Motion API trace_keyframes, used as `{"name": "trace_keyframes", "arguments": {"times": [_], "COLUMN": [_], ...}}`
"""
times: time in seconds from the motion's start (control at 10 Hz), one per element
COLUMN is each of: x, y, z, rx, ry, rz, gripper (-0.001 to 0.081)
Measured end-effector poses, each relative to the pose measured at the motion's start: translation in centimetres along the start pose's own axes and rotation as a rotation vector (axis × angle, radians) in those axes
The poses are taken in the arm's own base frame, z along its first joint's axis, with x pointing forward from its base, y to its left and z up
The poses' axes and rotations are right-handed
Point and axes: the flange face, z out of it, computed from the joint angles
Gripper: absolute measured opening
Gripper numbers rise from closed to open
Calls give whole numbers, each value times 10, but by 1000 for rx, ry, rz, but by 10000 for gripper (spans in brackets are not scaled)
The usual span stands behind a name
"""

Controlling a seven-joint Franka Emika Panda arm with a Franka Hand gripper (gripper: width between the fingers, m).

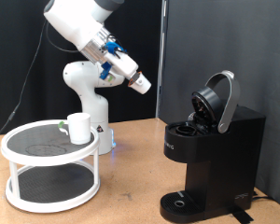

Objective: Make a cup of coffee with the keurig machine

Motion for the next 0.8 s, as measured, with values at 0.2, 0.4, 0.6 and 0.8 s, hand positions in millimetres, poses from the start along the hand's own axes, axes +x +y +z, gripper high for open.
{"name": "trace_keyframes", "arguments": {"times": [0.2, 0.4, 0.6, 0.8], "x": [-19, -35, -47, -51], "y": [4, 12, 22, 28], "z": [19, 43, 66, 75], "rx": [-7, -37, -69, -83], "ry": [-4, 35, 71, 78], "rz": [-14, -23, -14, -20], "gripper": [398, 398, 398, 398]}}
